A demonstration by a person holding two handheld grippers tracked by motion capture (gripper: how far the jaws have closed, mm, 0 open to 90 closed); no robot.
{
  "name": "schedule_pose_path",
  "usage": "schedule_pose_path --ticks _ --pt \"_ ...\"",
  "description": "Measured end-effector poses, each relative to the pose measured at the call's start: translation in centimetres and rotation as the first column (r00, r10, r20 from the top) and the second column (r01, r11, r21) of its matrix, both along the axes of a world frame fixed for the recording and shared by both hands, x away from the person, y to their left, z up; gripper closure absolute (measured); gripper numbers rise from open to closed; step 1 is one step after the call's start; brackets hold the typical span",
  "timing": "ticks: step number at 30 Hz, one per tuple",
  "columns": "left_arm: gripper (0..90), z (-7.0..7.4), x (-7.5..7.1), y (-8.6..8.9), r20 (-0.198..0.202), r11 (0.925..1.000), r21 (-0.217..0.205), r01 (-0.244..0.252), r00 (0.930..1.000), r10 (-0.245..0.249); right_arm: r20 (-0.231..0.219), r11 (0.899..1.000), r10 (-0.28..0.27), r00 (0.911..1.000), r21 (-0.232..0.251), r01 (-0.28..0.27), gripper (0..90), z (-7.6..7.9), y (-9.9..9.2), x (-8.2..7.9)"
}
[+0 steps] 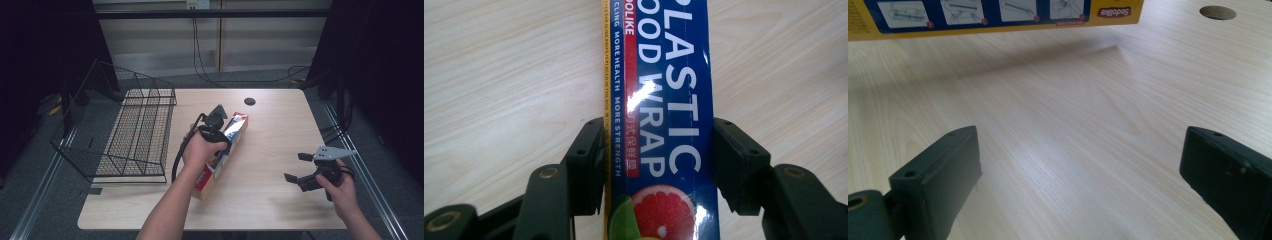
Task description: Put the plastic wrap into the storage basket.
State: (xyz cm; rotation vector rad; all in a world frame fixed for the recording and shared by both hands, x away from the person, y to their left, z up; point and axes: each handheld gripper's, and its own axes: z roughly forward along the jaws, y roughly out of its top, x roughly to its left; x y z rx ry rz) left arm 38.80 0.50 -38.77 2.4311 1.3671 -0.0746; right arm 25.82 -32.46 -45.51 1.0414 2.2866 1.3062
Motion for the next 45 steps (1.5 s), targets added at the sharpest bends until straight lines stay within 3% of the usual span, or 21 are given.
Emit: schedule_pose_path --ticks 9,17,25,28,31,32,45 --pt "44.6 2.0 0.4 1.5 -0.003 0.9995 0.03 -0.006 1.0 0.006 0.002 1.0 -0.005 1.0 0.01 0.005 2.8 0.1 -0.1 0.0" --pt "44.5 3.3 0.7 2.8 -0.011 0.9994 0.028 -0.02 0.9997 0.021 0.003 1.0 -0.009 1.0 0.015 0.009 2.8 0.2 -0.2 0.0" --pt "44.6 5.1 0.9 3.7 0.014 0.9973 0.037 -0.063 0.9979 0.062 0.007 1.0 -0.013 0.9999 0.019 0.013 2.7 0.3 -0.2 -0.1" --pt "44.6 5.7 1.1 4.1 0.016 0.9973 0.047 -0.057 0.9983 0.057 0.009 1.0 -0.017 0.9998 0.02 0.016 2.7 0.3 -0.2 -0.1" --pt "44.6 6.2 1.1 4.5 0.018 0.9955 0.009 -0.094 0.9954 0.094 0.009 1.0 -0.017 0.9998 0.019 0.017 2.8 0.3 -0.2 -0.1" --pt "44.6 6.5 1.2 4.7 0.019 0.9971 0.027 -0.072 0.9973 0.071 0.007 1.0 -0.015 0.9999 0.021 0.015 2.8 0.3 -0.2 -0.1" --pt "44.5 8.6 1.6 6.1 0.01 0.9918 0.033 -0.123 0.9923 0.123 0.01 1.0 -0.014 0.9998 0.022 0.014 2.7 0.3 -0.2 -0.1"
